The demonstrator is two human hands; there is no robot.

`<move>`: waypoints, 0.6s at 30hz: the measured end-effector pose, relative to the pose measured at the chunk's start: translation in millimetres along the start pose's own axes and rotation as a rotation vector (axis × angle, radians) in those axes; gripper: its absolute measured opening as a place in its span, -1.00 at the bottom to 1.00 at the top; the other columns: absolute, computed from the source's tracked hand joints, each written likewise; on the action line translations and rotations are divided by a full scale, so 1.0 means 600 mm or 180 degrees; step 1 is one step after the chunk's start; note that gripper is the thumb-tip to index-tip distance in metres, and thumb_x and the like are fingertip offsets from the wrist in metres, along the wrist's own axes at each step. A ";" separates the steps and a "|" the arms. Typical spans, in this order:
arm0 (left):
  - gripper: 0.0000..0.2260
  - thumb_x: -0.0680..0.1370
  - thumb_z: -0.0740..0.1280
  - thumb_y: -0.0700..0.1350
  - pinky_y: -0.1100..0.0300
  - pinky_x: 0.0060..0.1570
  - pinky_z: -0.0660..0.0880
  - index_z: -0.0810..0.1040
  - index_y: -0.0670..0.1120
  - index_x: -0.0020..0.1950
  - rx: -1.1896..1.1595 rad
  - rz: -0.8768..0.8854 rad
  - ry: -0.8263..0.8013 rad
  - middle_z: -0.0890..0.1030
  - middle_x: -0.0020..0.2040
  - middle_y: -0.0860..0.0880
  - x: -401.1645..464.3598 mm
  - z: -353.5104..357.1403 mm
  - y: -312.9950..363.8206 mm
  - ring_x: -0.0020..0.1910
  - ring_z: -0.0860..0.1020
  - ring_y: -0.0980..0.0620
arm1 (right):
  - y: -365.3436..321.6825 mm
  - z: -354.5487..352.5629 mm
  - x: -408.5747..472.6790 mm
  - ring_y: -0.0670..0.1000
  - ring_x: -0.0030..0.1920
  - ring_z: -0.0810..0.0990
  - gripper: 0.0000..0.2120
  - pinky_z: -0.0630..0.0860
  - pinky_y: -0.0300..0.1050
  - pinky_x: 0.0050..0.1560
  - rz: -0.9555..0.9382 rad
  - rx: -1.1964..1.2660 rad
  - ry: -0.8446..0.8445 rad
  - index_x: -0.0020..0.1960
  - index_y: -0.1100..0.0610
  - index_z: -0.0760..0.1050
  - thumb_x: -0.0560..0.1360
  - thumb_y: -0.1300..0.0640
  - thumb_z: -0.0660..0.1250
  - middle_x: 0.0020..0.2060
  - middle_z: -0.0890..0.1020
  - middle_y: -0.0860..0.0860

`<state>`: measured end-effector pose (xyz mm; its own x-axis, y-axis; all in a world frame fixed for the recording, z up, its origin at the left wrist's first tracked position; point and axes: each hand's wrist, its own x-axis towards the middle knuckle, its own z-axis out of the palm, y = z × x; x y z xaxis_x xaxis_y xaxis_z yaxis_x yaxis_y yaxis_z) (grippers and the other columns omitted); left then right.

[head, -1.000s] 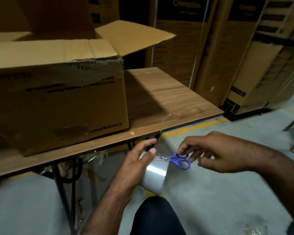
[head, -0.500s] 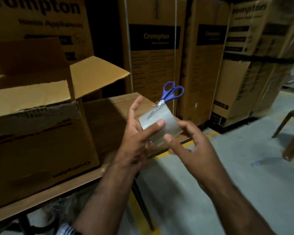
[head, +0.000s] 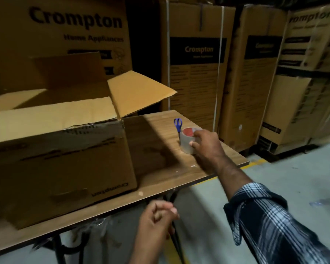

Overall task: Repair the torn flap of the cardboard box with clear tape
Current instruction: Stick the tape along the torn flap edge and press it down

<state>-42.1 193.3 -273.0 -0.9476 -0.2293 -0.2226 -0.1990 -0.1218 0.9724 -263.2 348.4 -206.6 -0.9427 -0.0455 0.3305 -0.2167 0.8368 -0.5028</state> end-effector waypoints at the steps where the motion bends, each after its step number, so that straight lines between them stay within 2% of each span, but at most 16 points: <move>1: -0.78 0.48 0.51 -0.19 0.29 -0.46 0.40 0.58 -0.21 0.06 0.0035 -0.0172 0.0072 0.68 -0.24 -0.08 -0.001 -0.008 -0.014 -0.44 0.52 0.11 | -0.002 0.005 0.000 0.16 0.32 0.45 -0.59 0.44 0.07 0.38 0.0018 0.0017 0.0047 0.38 0.05 0.54 0.54 0.10 0.44 0.32 0.58 0.10; 3: -0.73 0.50 0.51 -0.08 0.22 -0.29 0.44 0.58 -0.12 0.14 -0.0033 -0.0444 0.0231 0.67 -0.06 -0.02 0.001 -0.021 -0.028 -0.18 0.59 0.10 | -0.008 0.008 -0.009 0.14 0.37 0.43 -0.56 0.44 0.12 0.41 0.0033 0.0123 0.0080 0.39 0.05 0.53 0.53 0.14 0.46 0.35 0.55 0.07; 5: -0.71 0.50 0.49 0.00 0.14 -0.12 0.44 0.56 -0.07 0.15 -0.0220 -0.0416 0.0339 0.65 0.07 0.00 0.009 -0.025 -0.026 0.02 0.58 0.10 | -0.009 0.003 -0.033 0.10 0.36 0.46 -0.58 0.47 0.09 0.37 -0.0033 0.0319 0.0248 0.34 0.03 0.54 0.50 0.16 0.47 0.34 0.56 0.02; 8: -0.81 0.51 0.46 0.03 0.13 -0.04 0.46 0.60 -0.06 -0.01 -0.0474 -0.0256 0.0277 0.67 -0.03 0.04 0.019 -0.014 -0.009 0.01 0.60 0.13 | -0.001 -0.010 -0.109 0.00 0.09 0.60 -0.81 0.58 -0.10 0.06 0.0343 0.1059 0.0866 0.12 0.01 0.61 0.51 0.13 0.42 0.10 0.64 -0.02; 10: -0.82 0.52 0.45 0.04 0.23 -0.14 0.47 0.66 -0.06 -0.09 -0.0422 -0.0131 0.0118 0.72 -0.07 0.02 0.029 0.003 -0.008 -0.01 0.65 0.10 | 0.013 -0.005 -0.179 -0.01 -0.05 0.64 -0.93 0.54 -0.23 -0.14 0.0983 0.1639 0.1178 -0.01 0.03 0.64 0.51 0.10 0.42 -0.07 0.69 -0.04; 11: -0.81 0.51 0.47 0.05 0.30 -0.23 0.47 0.69 -0.07 -0.10 -0.0399 -0.0084 0.0088 0.74 -0.09 -0.01 0.035 0.014 -0.012 -0.04 0.67 0.08 | 0.022 0.004 -0.212 0.00 -0.07 0.65 -0.94 0.51 -0.25 -0.16 0.1248 0.1840 0.1226 -0.06 0.05 0.65 0.50 0.08 0.42 -0.12 0.70 -0.04; 13: -0.80 0.46 0.53 0.03 0.40 -0.32 0.49 0.73 -0.11 -0.13 -0.0391 -0.0048 0.0207 0.76 -0.16 -0.04 0.045 0.034 -0.019 -0.15 0.69 0.06 | 0.037 0.028 -0.263 0.02 -0.05 0.68 -0.89 0.57 -0.12 -0.05 0.1578 0.2194 0.0973 -0.11 0.04 0.66 0.45 0.01 0.46 -0.16 0.72 -0.06; 14: -0.82 0.45 0.55 -0.01 0.38 -0.30 0.51 0.73 -0.12 -0.15 -0.0419 -0.0041 0.0312 0.76 -0.20 -0.05 0.049 0.043 -0.023 -0.20 0.68 0.04 | 0.039 0.038 -0.278 0.02 -0.02 0.68 -0.86 0.59 -0.03 0.04 0.1710 0.2346 0.0708 -0.11 0.04 0.66 0.45 -0.03 0.47 -0.15 0.72 -0.06; 15: -0.85 0.44 0.56 -0.06 0.30 -0.25 0.55 0.73 -0.14 -0.18 -0.0463 -0.0014 0.0419 0.75 -0.23 -0.07 0.052 0.049 -0.025 -0.23 0.66 0.02 | 0.038 0.046 -0.288 0.02 0.01 0.67 -0.84 0.58 0.03 0.09 0.1819 0.2487 0.0392 -0.09 0.05 0.65 0.47 -0.05 0.47 -0.11 0.72 -0.05; 18: -0.89 0.46 0.53 -0.17 0.12 -0.16 0.57 0.72 -0.16 -0.25 -0.0425 0.0174 0.0605 0.73 -0.31 -0.09 0.050 0.056 -0.025 -0.31 0.62 0.01 | 0.027 0.051 -0.293 0.00 0.08 0.65 -0.74 0.54 0.03 0.12 0.2037 0.2789 -0.0350 0.00 0.05 0.63 0.53 -0.15 0.42 -0.01 0.71 -0.02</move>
<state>-75.9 220.5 -291.9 -0.8893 -0.4153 -0.1913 -0.1020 -0.2278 0.9684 -108.5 353.5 -297.3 -0.9532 0.1751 -0.2463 0.2578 0.0455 -0.9651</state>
